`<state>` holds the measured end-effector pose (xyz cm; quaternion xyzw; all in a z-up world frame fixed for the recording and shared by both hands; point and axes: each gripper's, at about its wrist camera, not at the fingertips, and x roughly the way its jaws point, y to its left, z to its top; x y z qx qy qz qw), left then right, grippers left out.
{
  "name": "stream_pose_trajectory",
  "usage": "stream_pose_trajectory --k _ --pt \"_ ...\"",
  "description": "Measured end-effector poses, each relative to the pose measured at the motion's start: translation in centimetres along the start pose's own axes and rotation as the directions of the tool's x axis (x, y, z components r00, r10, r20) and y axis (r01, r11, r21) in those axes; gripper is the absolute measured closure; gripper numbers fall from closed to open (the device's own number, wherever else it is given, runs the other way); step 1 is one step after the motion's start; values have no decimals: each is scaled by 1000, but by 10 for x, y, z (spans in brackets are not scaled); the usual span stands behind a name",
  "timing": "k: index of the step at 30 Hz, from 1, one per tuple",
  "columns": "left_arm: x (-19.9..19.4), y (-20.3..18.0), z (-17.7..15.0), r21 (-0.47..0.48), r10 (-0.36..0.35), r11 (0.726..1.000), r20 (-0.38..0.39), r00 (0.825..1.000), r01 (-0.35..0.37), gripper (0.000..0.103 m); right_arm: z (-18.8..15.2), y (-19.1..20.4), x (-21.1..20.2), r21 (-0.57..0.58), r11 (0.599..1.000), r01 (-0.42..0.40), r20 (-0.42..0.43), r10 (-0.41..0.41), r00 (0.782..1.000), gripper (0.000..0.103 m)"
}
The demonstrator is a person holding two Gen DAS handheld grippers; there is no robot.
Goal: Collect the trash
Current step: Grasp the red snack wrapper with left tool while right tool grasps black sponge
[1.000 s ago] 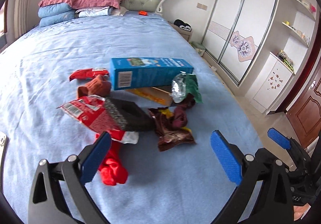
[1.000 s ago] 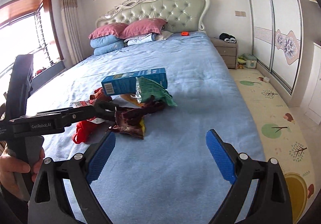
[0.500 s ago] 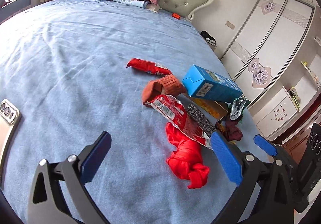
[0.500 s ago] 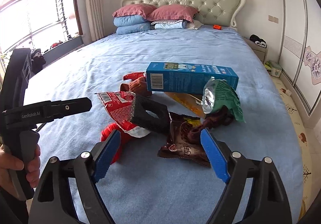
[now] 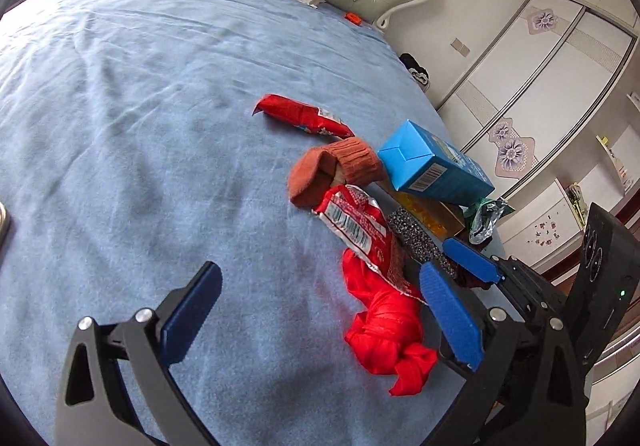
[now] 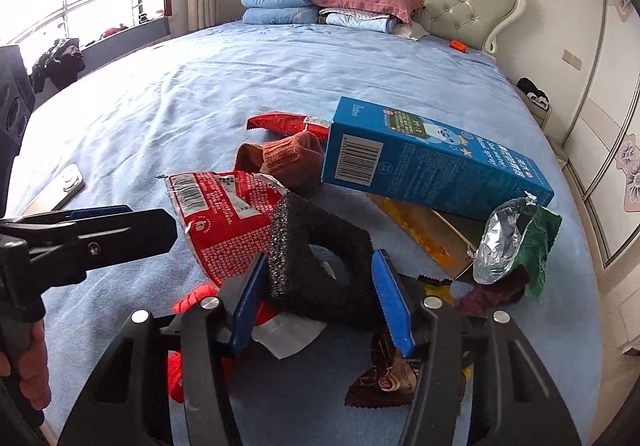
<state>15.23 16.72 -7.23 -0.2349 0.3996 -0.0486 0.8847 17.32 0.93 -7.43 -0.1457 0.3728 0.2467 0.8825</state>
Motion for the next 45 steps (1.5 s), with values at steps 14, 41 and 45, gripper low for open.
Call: stream_pose_trajectory --k 14,41,45 --pt "22 -23 10 1 -7 1000 -9 1000 7 4 -3 -51 -45 167 971 -171 111 153 982 77" --pt "-51 -123 -2 242 -85 969 142 986 49 93 -28 -101 -127 250 909 -333 292 257 921 78" --pt "-44 -162 -16 305 -130 948 111 985 90 93 -51 -129 -152 284 912 -297 311 205 928 78"
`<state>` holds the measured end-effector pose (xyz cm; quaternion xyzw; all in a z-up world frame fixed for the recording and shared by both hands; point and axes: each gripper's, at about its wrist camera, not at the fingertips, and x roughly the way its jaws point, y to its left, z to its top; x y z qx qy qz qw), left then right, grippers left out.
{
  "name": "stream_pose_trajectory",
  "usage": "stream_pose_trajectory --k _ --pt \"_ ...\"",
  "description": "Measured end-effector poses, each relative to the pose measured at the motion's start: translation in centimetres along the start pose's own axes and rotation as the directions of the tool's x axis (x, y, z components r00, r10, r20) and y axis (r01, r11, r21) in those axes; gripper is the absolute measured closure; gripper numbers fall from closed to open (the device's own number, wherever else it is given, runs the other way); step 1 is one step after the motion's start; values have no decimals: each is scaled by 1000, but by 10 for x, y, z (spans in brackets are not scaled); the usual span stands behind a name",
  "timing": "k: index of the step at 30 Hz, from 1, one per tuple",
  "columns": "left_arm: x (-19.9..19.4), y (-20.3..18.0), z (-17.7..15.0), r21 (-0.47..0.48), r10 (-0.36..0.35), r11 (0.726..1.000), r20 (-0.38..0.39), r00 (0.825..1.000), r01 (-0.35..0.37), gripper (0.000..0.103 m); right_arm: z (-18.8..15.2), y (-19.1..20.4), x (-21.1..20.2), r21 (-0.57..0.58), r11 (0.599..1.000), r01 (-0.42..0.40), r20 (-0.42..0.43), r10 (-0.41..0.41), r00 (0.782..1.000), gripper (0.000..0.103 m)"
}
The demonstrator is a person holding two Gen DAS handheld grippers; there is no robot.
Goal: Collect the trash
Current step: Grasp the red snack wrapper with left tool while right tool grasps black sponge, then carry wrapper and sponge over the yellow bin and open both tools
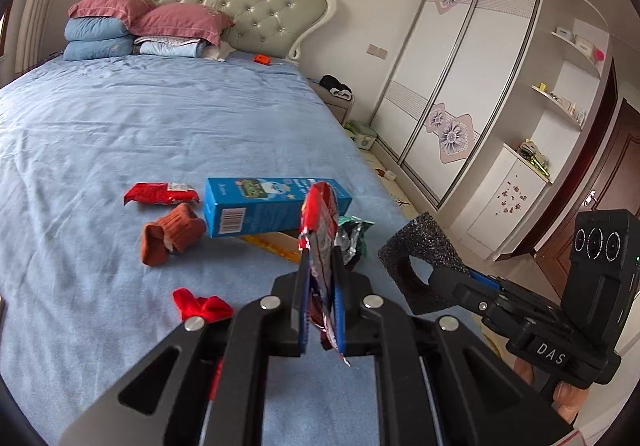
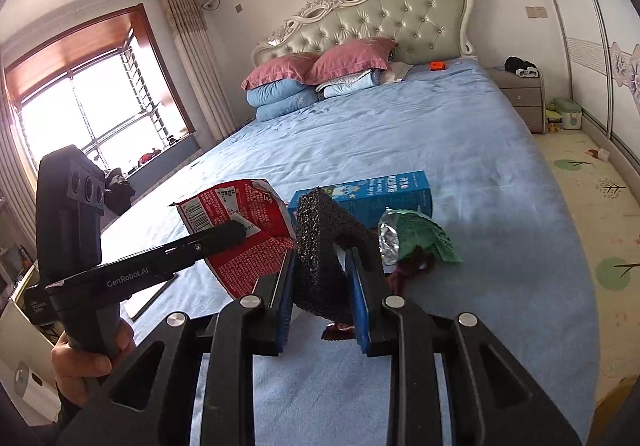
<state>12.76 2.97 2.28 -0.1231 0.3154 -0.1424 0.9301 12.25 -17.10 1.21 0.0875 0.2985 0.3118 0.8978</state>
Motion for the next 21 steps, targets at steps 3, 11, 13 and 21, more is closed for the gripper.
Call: stream_pose_trajectory --k 3,11,13,21 --pt "15 -36 -3 45 -41 998 -29 999 42 93 -5 -24 -29 17 999 45 23 -46 999 78" --pt "70 -140 -22 138 -166 973 -147 975 186 93 -21 -103 -105 91 974 206 59 -212 976 78" --pt "85 -167 -28 156 -198 961 -183 963 227 93 -27 -123 -123 118 963 243 61 -251 966 78" --pt "151 -267 -65 189 -300 906 -343 890 379 93 -68 -200 -195 232 893 386 51 -408 912 78"
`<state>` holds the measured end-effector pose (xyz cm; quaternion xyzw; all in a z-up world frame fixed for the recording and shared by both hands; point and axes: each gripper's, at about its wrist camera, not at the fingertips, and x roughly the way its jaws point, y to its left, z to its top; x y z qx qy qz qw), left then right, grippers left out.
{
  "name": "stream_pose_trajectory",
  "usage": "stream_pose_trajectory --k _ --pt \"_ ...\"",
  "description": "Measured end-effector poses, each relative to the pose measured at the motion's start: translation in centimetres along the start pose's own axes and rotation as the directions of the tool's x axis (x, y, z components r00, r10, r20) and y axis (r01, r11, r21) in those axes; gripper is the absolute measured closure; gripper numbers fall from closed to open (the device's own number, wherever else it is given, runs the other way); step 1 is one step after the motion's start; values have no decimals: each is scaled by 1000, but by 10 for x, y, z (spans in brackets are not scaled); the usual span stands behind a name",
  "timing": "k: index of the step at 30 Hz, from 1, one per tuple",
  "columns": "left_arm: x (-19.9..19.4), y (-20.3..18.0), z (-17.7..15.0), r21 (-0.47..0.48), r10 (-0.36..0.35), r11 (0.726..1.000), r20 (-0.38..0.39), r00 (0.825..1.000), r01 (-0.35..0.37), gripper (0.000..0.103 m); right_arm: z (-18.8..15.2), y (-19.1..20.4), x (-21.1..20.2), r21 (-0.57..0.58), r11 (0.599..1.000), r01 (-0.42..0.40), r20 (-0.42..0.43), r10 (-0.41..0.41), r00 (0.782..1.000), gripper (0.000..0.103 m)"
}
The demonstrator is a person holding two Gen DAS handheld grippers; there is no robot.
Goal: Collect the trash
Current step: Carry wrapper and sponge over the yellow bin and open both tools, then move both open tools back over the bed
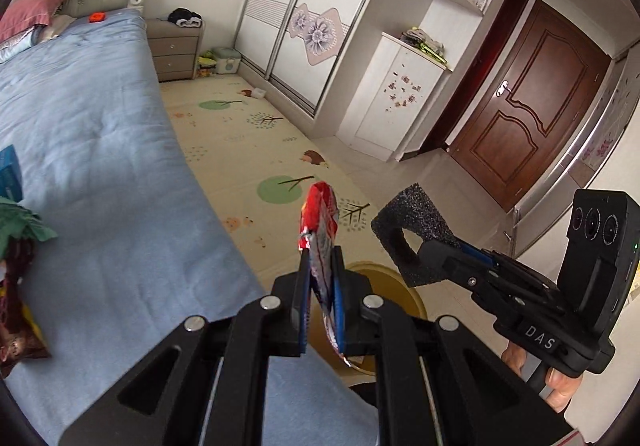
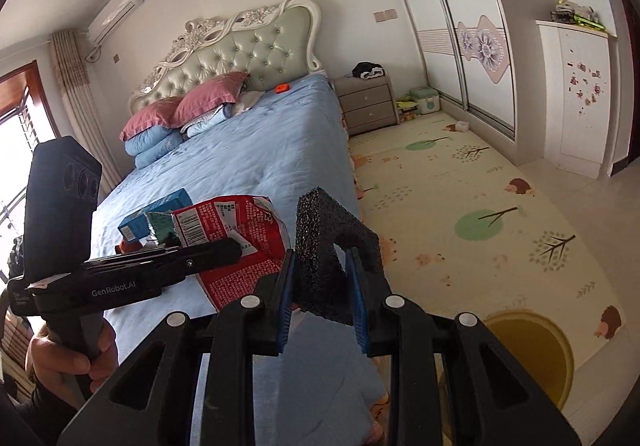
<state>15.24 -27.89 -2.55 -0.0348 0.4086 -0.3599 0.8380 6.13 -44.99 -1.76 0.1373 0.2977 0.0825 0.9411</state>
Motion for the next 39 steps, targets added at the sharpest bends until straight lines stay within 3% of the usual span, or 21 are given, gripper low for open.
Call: stream_pose_trajectory --k 5,10,16,22,24,26,27,28,30,32,39 --pt "71 -41 -3 39 -64 997 -116 991 68 93 -25 -61 -15 71 992 101 -25 -99 995 78" --pt "139 -69 -10 35 -110 992 -241 964 122 93 -58 -117 -23 141 971 193 -93 -181 979 78" --pt "207 -90 -20 32 -107 991 -366 924 128 93 -91 -168 -19 196 943 270 -175 -237 956 78" --pt "254 -109 -32 74 -81 989 -440 894 126 93 -114 -206 -4 248 917 312 -245 -252 936 78" --pt "266 -115 -35 96 -61 988 -462 885 118 83 -119 -215 2 256 910 325 -270 -256 928 77" --pt "275 -118 -38 122 -33 987 -475 879 103 33 -122 -223 5 264 892 367 -297 -287 911 66" --pt "278 -119 -39 137 -7 987 -470 882 81 25 -124 -226 6 266 881 391 -312 -305 900 48" --pt "280 -118 -40 152 15 986 -468 883 64 22 -127 -229 5 271 871 409 -312 -323 894 43" --pt "284 -116 -44 158 18 985 -495 869 69 22 -130 -233 3 277 864 420 -312 -333 890 43" --pt "283 -114 -44 146 5 986 -501 865 79 22 -133 -236 0 295 861 414 -314 -322 893 43" --pt "255 -128 -34 165 -28 980 -451 892 114 22 -122 -221 -9 300 877 375 -274 -297 915 45"
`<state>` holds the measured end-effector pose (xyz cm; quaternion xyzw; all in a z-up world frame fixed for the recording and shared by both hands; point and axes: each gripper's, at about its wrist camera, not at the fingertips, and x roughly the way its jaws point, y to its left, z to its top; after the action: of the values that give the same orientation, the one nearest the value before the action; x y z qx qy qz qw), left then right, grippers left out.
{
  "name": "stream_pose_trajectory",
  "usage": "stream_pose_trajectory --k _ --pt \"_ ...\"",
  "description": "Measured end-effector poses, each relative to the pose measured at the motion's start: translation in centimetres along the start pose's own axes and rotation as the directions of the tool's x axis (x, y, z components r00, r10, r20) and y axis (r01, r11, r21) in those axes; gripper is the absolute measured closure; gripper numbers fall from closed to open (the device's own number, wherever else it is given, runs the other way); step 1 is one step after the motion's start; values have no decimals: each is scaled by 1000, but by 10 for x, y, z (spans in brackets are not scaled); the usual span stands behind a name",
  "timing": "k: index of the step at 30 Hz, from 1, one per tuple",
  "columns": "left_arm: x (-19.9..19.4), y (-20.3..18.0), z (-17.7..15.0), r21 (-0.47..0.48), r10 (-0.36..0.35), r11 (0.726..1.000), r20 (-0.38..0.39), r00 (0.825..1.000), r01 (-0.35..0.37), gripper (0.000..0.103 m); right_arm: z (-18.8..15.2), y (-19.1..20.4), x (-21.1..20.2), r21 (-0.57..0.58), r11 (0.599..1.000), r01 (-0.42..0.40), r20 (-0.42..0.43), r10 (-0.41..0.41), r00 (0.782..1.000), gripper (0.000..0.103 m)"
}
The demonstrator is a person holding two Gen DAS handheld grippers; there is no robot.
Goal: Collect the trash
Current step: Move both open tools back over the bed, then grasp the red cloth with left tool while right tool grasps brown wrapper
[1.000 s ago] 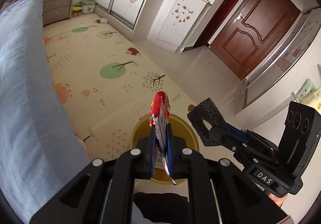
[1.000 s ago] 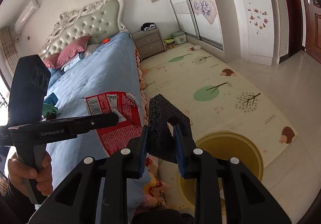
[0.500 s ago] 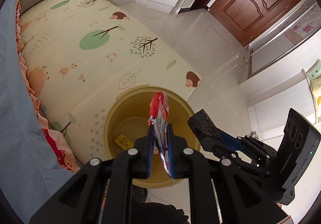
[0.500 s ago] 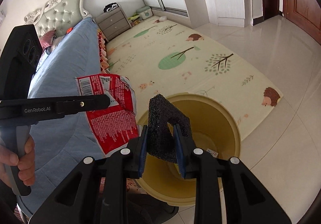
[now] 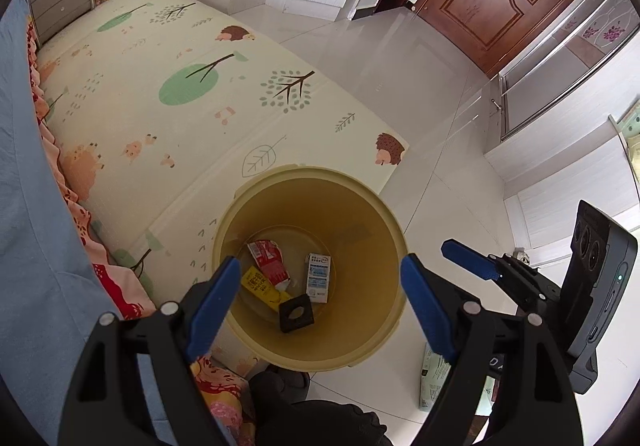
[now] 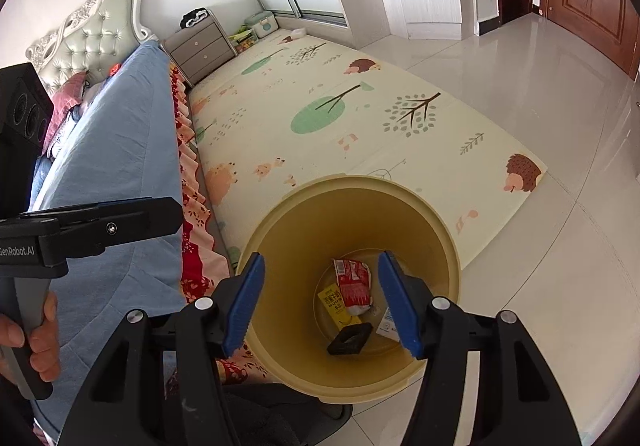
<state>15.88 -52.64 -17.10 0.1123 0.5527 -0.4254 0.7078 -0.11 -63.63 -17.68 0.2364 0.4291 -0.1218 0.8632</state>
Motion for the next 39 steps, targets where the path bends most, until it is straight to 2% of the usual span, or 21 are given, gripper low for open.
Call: stream_pose_trajectory --k 5,9,12,16,20,24,29,34,39 --pt "-44 -4 -7 16 -1 1000 76 997 -1 22 7 25 -22 -39 998 -45 57 47 997 45" --pt "-92 4 -21 22 41 999 163 986 -45 21 11 60 -42 -95 991 -93 106 103 989 45" --pt "-131 18 -37 4 97 995 227 969 -101 20 12 93 -55 -147 981 -128 139 148 979 45" --pt "-183 46 -66 -52 178 984 300 937 -170 19 11 143 -69 -227 956 -188 164 227 960 45" --pt "-231 80 -102 -116 279 960 356 892 -254 19 6 200 -75 -312 917 -247 157 307 939 45" --pt "-279 120 -146 -212 394 918 393 831 -335 17 -3 261 -75 -397 868 -299 133 377 917 45" --pt "-332 168 -202 -349 540 837 406 737 -422 14 -21 334 -73 -478 799 -365 83 454 887 42" --pt "-368 214 -250 -475 640 754 377 670 -453 13 -45 401 -72 -563 723 -400 36 505 862 42" --pt "-391 250 -293 -571 690 692 342 638 -442 13 -66 448 -67 -602 678 -423 -4 526 850 42"
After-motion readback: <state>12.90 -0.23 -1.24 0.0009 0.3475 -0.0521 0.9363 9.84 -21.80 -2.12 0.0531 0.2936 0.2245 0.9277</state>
